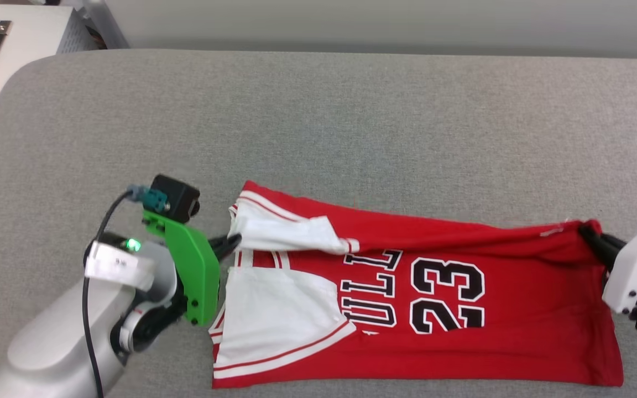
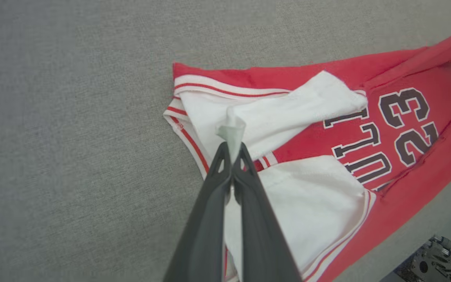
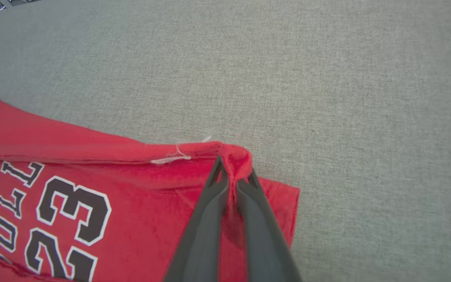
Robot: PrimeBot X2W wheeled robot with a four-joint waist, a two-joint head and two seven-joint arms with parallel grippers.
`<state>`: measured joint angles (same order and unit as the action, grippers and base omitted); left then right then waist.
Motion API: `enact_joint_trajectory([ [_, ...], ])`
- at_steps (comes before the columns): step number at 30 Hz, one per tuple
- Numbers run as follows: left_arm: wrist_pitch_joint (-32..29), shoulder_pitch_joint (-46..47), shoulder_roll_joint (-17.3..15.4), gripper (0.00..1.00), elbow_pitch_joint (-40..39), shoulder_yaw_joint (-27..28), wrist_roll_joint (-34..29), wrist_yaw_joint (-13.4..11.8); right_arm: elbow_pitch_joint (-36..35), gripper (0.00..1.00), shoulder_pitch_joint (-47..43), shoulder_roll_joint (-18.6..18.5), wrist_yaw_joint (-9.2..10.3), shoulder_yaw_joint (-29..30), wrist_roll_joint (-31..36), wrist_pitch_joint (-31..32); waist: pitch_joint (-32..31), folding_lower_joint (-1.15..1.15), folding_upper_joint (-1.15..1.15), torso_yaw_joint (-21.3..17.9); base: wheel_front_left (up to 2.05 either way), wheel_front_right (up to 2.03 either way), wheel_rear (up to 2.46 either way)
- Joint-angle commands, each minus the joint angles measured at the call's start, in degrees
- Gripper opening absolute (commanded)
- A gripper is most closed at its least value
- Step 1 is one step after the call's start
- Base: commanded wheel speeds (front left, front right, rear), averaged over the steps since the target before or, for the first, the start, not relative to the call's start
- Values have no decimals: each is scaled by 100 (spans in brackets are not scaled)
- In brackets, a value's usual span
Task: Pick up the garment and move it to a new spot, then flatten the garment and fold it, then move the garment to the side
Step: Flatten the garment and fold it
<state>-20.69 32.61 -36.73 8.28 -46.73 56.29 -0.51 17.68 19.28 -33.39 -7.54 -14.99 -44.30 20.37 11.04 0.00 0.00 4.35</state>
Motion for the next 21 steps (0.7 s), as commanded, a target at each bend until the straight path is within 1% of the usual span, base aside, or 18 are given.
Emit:
enact_joint_trajectory([
  [1, 37, -187, -92, 0, -83, -12, 78, -80, -97, 0, -147, -50, 5, -40, -71, -51, -86, 0, 0, 65, 0, 0, 0],
  [6, 17, -628, -204, 0, -342, -141, 115, -242, -340, 0, -552, -215, 5, -138, -184, -64, -124, 0, 0, 82, 0, 0, 0],
  [10, -27, -860, -273, 0, -420, -256, 102, -318, -485, 0, -823, -348, 5, -181, -267, -51, -147, 0, 0, 83, 0, 0, 0],
  [16, -64, -1074, -278, 0, -419, -398, 96, -356, -725, 0, -1132, -587, 5, -459, -244, -19, -170, 0, 0, 60, 0, 0, 0],
  [21, -125, -1115, -235, 0, -348, -559, -2, -328, -806, 0, -1262, -782, 5, -731, -158, -3, -212, 0, 0, 52, 0, 0, 0],
])
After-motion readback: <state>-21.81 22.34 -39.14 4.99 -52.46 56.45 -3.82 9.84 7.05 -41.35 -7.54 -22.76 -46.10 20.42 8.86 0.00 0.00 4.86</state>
